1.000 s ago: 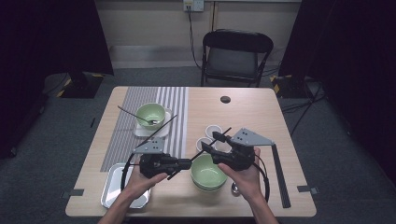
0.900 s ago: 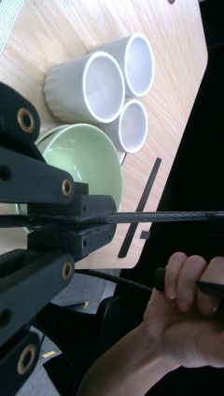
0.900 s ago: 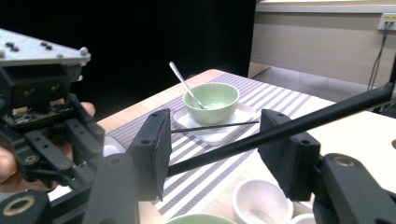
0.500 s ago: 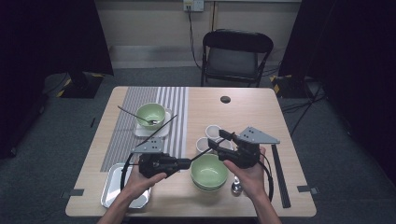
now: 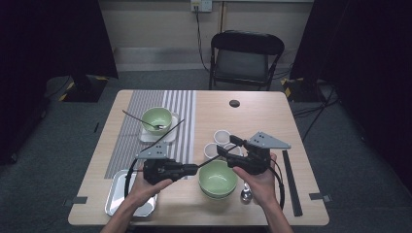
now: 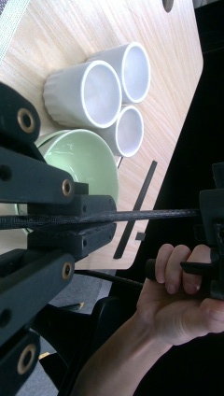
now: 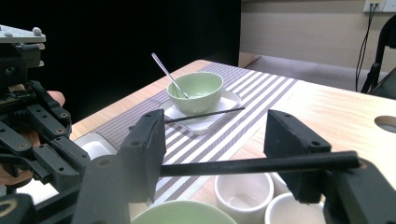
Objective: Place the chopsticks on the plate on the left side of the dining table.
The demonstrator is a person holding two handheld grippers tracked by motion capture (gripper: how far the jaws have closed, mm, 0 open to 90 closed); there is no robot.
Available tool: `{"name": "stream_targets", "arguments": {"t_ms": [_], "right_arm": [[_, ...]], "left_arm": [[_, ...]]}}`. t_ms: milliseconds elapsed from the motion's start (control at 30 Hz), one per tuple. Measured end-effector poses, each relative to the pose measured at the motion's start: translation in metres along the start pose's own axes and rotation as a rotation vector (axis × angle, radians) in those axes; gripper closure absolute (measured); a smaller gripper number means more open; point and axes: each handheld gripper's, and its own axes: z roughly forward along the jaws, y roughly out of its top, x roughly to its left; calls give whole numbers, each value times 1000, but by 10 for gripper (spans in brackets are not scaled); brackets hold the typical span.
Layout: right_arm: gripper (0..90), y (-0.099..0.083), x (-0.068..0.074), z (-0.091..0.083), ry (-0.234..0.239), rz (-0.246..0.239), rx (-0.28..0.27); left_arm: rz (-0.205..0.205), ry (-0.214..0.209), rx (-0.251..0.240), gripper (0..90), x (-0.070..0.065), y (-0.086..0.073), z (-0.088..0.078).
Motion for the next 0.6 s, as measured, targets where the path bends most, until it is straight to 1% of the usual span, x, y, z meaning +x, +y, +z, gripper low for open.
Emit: {"name": "stream_targets", "arguments": {"t_ms": [233,333,600], "right_arm": [[366,-2,-1,1,-2,13,5],[343,-2,-3,2,4,19,18],[295,-1,-4,1,15,23,15]], "left_arm": [[-2,1,-1,858,0,0,-1],[-8,2,-1,858,1,0,-1],[-8,10,0,858,1,0,-1]]}}
